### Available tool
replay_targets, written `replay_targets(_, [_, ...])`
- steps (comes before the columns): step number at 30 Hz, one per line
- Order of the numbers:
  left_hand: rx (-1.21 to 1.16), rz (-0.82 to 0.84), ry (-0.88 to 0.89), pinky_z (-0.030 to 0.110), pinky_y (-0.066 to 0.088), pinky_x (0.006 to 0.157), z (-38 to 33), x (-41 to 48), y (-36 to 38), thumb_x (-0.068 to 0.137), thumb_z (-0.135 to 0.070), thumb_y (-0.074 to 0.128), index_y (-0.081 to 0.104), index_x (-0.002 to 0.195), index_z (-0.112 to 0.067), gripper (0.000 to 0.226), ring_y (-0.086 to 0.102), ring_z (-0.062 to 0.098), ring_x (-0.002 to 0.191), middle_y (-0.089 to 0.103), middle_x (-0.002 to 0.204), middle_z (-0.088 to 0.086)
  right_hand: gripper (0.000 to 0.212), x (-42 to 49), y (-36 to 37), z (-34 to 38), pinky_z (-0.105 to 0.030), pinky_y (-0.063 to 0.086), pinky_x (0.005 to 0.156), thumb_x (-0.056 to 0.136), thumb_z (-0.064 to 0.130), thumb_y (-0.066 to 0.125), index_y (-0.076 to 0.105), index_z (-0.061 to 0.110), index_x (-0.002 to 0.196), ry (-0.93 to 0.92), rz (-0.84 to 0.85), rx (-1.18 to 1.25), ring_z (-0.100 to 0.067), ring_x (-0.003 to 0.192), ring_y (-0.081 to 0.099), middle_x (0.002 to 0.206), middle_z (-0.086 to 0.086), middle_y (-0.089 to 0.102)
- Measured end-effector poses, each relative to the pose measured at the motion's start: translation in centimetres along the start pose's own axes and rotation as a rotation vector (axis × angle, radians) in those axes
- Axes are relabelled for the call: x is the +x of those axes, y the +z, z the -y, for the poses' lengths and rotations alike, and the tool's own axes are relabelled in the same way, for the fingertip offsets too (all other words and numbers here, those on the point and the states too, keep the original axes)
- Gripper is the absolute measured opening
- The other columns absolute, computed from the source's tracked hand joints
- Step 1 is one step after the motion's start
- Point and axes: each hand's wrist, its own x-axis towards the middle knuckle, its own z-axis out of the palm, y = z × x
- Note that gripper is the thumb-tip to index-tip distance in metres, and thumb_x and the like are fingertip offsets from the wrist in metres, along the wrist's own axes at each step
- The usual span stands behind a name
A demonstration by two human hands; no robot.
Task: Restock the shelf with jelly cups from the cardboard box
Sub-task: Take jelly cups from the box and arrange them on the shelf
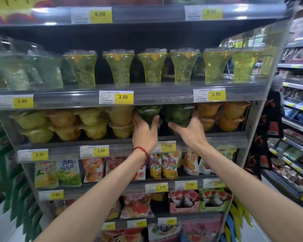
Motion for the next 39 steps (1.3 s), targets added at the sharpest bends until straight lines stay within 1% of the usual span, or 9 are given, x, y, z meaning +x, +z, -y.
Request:
replay_targets(3, [0.011,-0.027,0.01,0.038,0.042,0.095,0.2,-0.1,0.1,0.093,-0.056,0.051,0.029,0.143,-0.011,0.071,0.048,0.032,0.127,0.045,0.14,0.011,0.1,0.3,0.3,-0.5,-0.048,0.048,0.108,0.059,0.065,0.081,0.045,0.025,0.143,0.002,0.002,-0.015,-0.023,0.126,0.057,0.133,-0.004,0.059])
replay_targets(10, [0.035,-0.029,0.032,0.041,0.047,0.091,0.2,-0.3,0.0,0.092,-0.058,0.05,0.031,0.141,-0.01,0.071,0.051,0.032,0.124,0.047,0.137,0.011,0.101,0.7,0.6,-1.0,-0.047,0.048,0.109,0.058,0.067,0.082,0.046,0.023,0.141,0.009,0.006,-0.029,-0.023,0.127,0.055,0.135,-0.003,0.056])
replay_targets(14, [-0.002,0.014,0.025,0.041,0.046,0.096,0.5,-0.1,-0.2,0.091,-0.059,0.052,0.031,0.14,-0.012,0.071,0.049,0.029,0.126,0.047,0.136,0.009,0.098,-0.3,0.2,0.3,-0.047,0.042,0.114,0.066,0.053,0.087,0.041,0.017,0.145,0.03,-0.002,-0.039,-0.025,0.132,0.049,0.139,-0.006,0.05])
replay_targets(19, [-0.057,0.083,0.064,0.023,0.029,0.102,0.0,-0.7,-1.5,0.093,-0.047,0.058,0.023,0.147,-0.012,0.073,0.039,0.02,0.133,0.038,0.143,0.009,0.089,-2.3,0.0,1.0,-0.024,0.027,0.108,0.084,0.032,0.082,0.03,0.012,0.153,0.06,-0.017,-0.044,-0.021,0.142,0.035,0.15,-0.005,0.034])
replay_targets(24, [0.044,0.142,0.109,0.016,0.02,0.104,-0.7,-3.4,-4.4,0.1,-0.036,0.048,0.013,0.152,-0.008,0.069,0.026,0.014,0.139,0.021,0.153,0.006,0.07,-5.6,1.1,2.5,-0.027,0.036,0.11,0.095,0.022,0.072,0.033,0.014,0.152,0.104,-0.144,0.04,-0.017,0.138,0.04,0.151,-0.001,0.031])
replay_targets(28, [0.04,0.113,0.117,0.027,0.037,0.108,0.2,-4.9,-7.7,0.101,-0.031,0.047,0.031,0.146,-0.014,0.051,0.042,0.011,0.128,0.032,0.146,0.0,0.053,-8.0,3.6,3.8,-0.032,0.045,0.109,0.096,0.018,0.069,0.045,0.021,0.143,0.047,-0.143,0.106,-0.01,0.128,0.046,0.139,0.007,0.038])
replay_targets(31, [0.028,0.068,0.084,0.037,0.048,0.101,1.6,-5.1,-10.6,0.099,-0.029,0.049,0.044,0.136,-0.02,0.038,0.049,0.006,0.115,0.04,0.134,-0.007,0.047,-9.4,6.0,5.0,-0.033,0.048,0.107,0.095,0.017,0.069,0.052,0.022,0.138,-0.009,-0.088,0.121,-0.006,0.122,0.051,0.131,0.01,0.048])
replay_targets(35, [0.064,-0.025,0.021,0.038,0.049,0.097,3.7,-4.7,-14.5,0.097,-0.027,0.053,0.044,0.134,-0.02,0.039,0.051,0.009,0.113,0.041,0.13,-0.007,0.051,-10.3,8.9,6.7,-0.032,0.047,0.109,0.095,0.021,0.07,0.05,0.021,0.141,-0.041,0.006,0.148,-0.006,0.125,0.052,0.136,0.008,0.053])
replay_targets(39, [0.105,-0.072,-0.031,0.039,0.046,0.103,5.1,-3.4,-17.4,0.094,-0.029,0.057,0.037,0.14,-0.017,0.052,0.049,0.016,0.122,0.041,0.14,-0.001,0.07,-10.0,11.3,8.4,-0.03,0.037,0.116,0.096,0.029,0.07,0.033,0.019,0.154,-0.039,0.086,0.089,-0.012,0.14,0.041,0.155,0.003,0.039])
